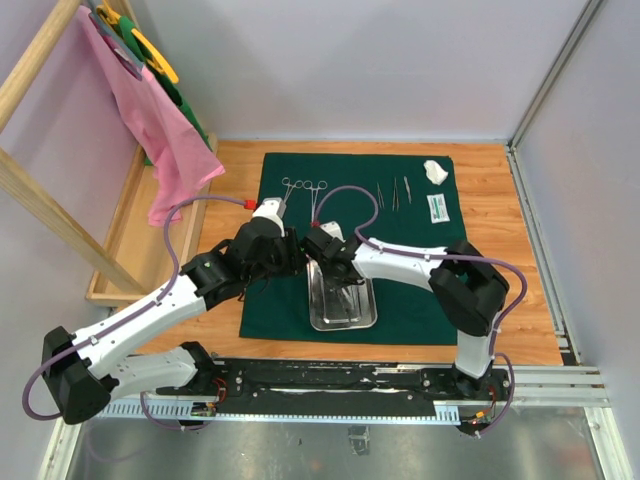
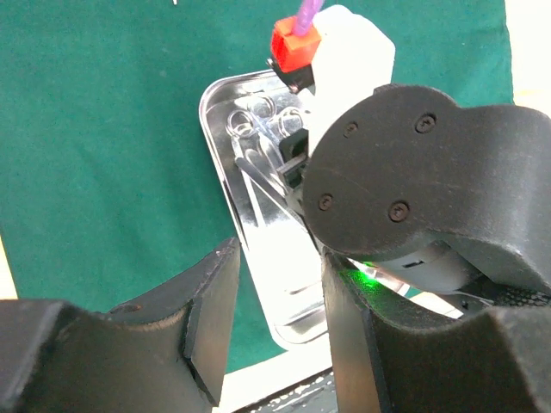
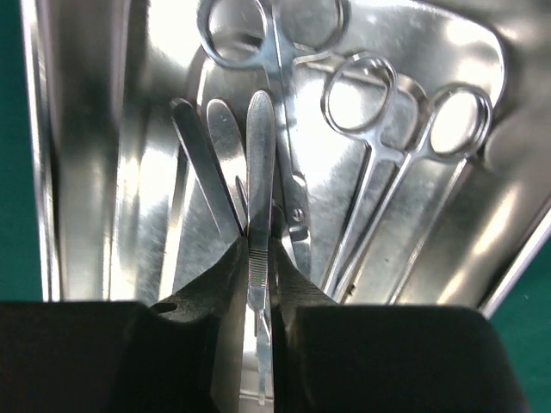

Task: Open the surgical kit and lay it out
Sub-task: Pick up the medical item from the container, then place the medical item in the surgical kit.

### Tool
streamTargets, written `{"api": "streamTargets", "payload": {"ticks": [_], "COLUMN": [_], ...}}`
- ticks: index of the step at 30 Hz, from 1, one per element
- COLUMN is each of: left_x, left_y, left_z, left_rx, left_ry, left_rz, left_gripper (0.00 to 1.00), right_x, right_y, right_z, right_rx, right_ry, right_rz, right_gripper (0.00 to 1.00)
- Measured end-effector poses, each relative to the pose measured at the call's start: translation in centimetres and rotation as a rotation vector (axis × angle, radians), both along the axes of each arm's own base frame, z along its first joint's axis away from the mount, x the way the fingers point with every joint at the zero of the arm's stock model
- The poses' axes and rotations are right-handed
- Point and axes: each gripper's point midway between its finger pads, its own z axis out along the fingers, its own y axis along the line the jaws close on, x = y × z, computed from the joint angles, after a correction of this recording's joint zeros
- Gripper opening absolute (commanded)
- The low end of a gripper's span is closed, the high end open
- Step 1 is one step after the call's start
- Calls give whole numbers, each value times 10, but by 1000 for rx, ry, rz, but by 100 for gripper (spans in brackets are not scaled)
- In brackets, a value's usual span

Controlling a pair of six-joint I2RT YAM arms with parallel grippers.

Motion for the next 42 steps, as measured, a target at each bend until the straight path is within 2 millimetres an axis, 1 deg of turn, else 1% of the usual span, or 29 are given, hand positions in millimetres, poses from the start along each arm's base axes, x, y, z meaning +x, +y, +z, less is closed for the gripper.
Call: {"api": "streamTargets", "payload": {"ticks": [5, 8, 10, 14, 18, 20, 22, 24, 26, 28, 31, 33, 36, 38, 42], "left_x": [1, 1, 2, 2, 3, 3, 4, 5, 5, 5, 6, 6, 8, 9, 13], "left_y": [1, 1, 1, 1, 1, 1, 0, 0, 0, 1, 1, 0, 0, -2, -5], "left_z": [0, 0, -1, -3, -4, -4, -3, -3, -3, -3, -4, -5, -7, -7, -3], "left_rx": [2, 4, 6, 11, 16, 18, 18, 18, 20, 21, 23, 27, 35, 39, 46], "left_ry": [-2, -3, -3, 1, 4, 4, 4, 3, 2, 2, 3, 7, 11, 11, 2], "left_rz": [5, 8, 10, 11, 13, 13, 14, 16, 18, 19, 19, 21, 20, 18, 9], "left_gripper": [47, 47, 47, 47, 47, 47, 47, 47, 47, 47, 47, 47, 47, 47, 47], "right_x": [-12, -16, -16, -13, -12, -11, -5, 3, 11, 17, 20, 18, 11, 9, 12], "right_y": [-19, -25, -25, -24, -25, -30, -40, -57, -85, -116, -161, -185, -212, -224, -239], "right_z": [3, 9, 17, 40, 55, 62, 71, 79, 86, 87, 80, 69, 49, 38, 18], "right_rx": [-45, -52, -39, 3, 31, 37, 47, 57, 62, 58, 39, 27, 12, -6, -23], "right_ry": [23, 23, 12, -32, -57, -64, -78, -95, -109, -116, -102, -72, -10, 30, 101], "right_rz": [17, 23, 27, 37, 41, 39, 25, -6, -52, -102, -166, -202, -253, -283, -335], "right_gripper": [1, 1, 1, 1, 1, 1, 1, 1, 1, 1, 1, 1, 1, 1, 1]}}
